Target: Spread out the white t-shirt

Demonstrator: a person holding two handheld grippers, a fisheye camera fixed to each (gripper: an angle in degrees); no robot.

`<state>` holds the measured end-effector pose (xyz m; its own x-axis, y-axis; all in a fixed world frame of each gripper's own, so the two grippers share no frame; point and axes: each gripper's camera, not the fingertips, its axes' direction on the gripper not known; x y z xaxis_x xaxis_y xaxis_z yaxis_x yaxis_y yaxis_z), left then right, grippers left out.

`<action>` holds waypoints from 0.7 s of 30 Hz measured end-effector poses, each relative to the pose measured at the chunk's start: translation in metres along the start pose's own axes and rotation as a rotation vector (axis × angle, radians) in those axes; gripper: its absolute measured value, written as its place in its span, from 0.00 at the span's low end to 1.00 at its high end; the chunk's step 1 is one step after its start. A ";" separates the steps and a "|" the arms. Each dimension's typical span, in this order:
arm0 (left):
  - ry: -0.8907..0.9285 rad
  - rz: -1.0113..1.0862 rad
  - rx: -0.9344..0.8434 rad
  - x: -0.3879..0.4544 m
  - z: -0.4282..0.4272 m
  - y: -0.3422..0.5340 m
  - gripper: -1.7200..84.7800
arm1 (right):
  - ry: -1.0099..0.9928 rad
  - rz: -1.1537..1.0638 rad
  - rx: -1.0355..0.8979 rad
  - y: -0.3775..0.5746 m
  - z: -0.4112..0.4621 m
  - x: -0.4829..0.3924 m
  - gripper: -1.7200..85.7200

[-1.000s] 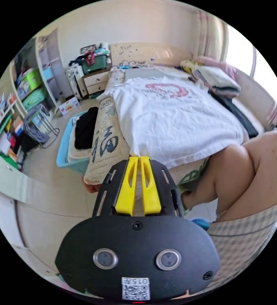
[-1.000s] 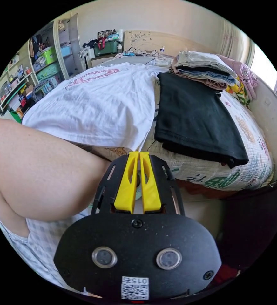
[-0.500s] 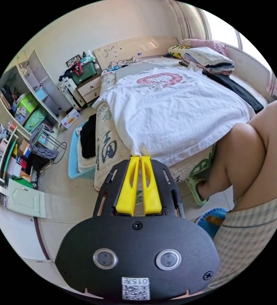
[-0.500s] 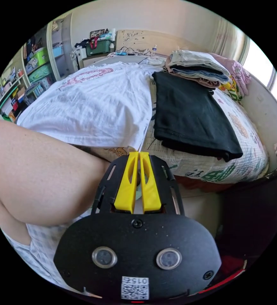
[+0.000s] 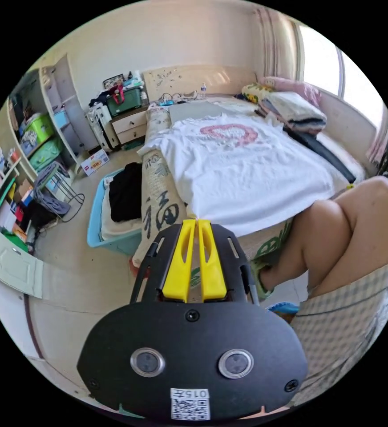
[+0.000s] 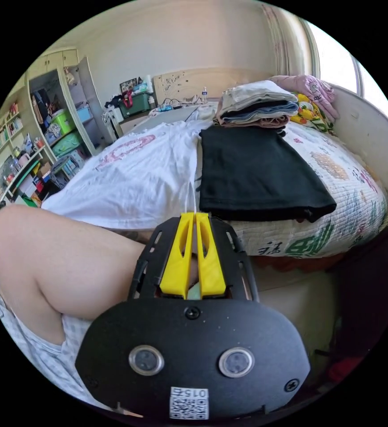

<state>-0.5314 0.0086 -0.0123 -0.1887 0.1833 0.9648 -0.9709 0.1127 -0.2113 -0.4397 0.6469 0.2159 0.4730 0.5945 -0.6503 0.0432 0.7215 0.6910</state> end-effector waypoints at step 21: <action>0.144 -0.213 0.051 -0.099 -0.028 0.001 0.02 | -0.107 0.145 -0.034 0.137 0.203 0.144 0.02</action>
<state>-0.5097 0.0178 -0.1125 0.0403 0.2984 0.9536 -0.9934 0.1149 0.0060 -0.1869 0.7587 0.2812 0.5629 0.6535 -0.5061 -0.0613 0.6436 0.7629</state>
